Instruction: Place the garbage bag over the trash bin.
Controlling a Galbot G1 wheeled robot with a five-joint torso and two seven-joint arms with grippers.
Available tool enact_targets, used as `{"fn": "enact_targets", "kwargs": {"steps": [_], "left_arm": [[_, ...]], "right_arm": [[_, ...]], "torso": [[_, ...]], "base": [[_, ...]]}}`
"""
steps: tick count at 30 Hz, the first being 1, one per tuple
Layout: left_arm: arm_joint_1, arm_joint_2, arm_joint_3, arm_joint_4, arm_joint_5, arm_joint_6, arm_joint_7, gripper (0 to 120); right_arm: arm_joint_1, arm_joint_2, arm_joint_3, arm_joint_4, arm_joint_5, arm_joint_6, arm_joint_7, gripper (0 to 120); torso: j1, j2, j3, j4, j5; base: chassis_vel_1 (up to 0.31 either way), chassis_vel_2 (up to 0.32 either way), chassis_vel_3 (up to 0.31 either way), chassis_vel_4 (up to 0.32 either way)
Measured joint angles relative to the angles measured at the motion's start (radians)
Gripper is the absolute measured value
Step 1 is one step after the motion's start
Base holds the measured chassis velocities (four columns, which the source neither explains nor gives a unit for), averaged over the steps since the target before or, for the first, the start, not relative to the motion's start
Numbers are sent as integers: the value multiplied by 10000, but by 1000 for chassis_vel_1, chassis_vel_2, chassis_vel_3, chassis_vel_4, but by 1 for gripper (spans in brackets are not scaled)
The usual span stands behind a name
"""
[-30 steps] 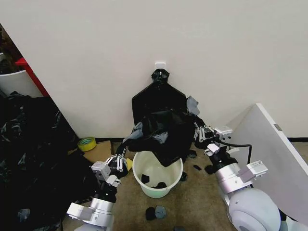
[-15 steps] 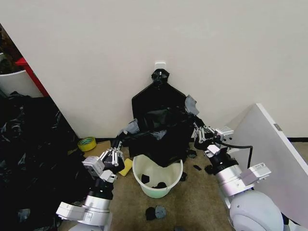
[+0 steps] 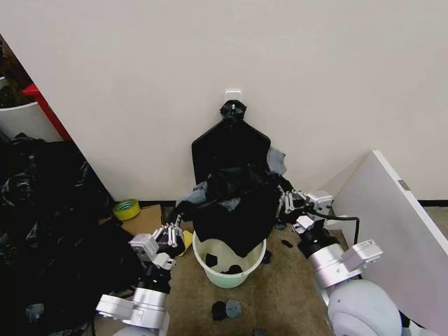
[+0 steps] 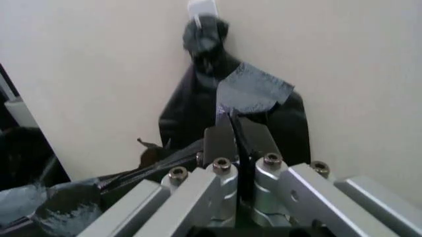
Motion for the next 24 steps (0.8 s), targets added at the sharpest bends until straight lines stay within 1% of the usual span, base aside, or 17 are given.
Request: {"fn": "enact_targets", "kwargs": {"steps": [3,5,9,12,13,14,15,16,18,19,21,22,23,24], "left_arm": [[-11,-55,-11,412,332,-132,-24,0],[48,-6,-37,639,861,-269,-37,0],[189,129,-77,760,1531,-403,-42,0],[418,431,-99,647,1963,-384,-226,0],[519,596,-99,517,2013,-255,-361,0],[627,842,-93,316,2024,54,-631,0],[627,842,-93,316,2024,54,-631,0],[716,1078,-75,102,1989,425,-966,0],[883,1627,-56,-453,1644,1491,-1703,0],[958,2002,-72,-801,1282,2203,-2093,0],[1012,2618,-184,-1271,548,3343,-2736,0],[1012,2618,-184,-1271,548,3343,-2736,0],[1014,2799,-222,-1402,296,3686,-2921,0],[1011,3084,-257,-1621,-195,4272,-3292,0]], "right_arm": [[-102,126,-445,-348,-327,116,7,0],[-256,153,-795,-466,-570,150,93,0],[-365,66,-1248,-464,-697,65,386,0],[-386,-227,-1619,-135,-465,-440,873,0],[-382,-365,-1729,40,-220,-751,1099,0],[-365,-499,-1826,230,52,-1142,1353,0],[-365,-499,-1826,230,52,-1142,1353,0],[-344,-625,-1917,407,331,-1487,1579,0],[-294,-804,-2038,640,858,-2060,1938,0],[-246,-894,-2086,771,1301,-2458,2226,0],[-174,-996,-2136,959,2171,-3095,2769,0],[-174,-996,-2136,959,2171,-3095,2769,0],[-166,-1037,-2170,1026,2501,-3310,2986,0],[-181,-1089,-2229,1112,2852,-3523,3228,0]], "torso": [[0,0,0,0,0],[0,0,0,-1,0],[0,0,0,0,0],[0,0,0,-1,-1],[0,0,0,0,0],[0,0,0,0,-1],[0,0,0,0,-1],[0,0,0,0,-4],[0,0,0,-1,1],[0,1,0,1,0],[0,1,0,0,0],[0,1,0,0,0],[0,0,0,-2,3],[0,0,0,-1,0]], "base": [[0,0,0,0],[0,0,0,0],[0,0,0,0],[0,0,0,0],[0,0,0,0],[0,0,0,0],[0,0,0,0],[0,0,0,0],[0,0,0,0],[0,0,0,0],[0,0,0,0],[0,0,0,0],[0,0,0,0],[0,0,0,0]]}}
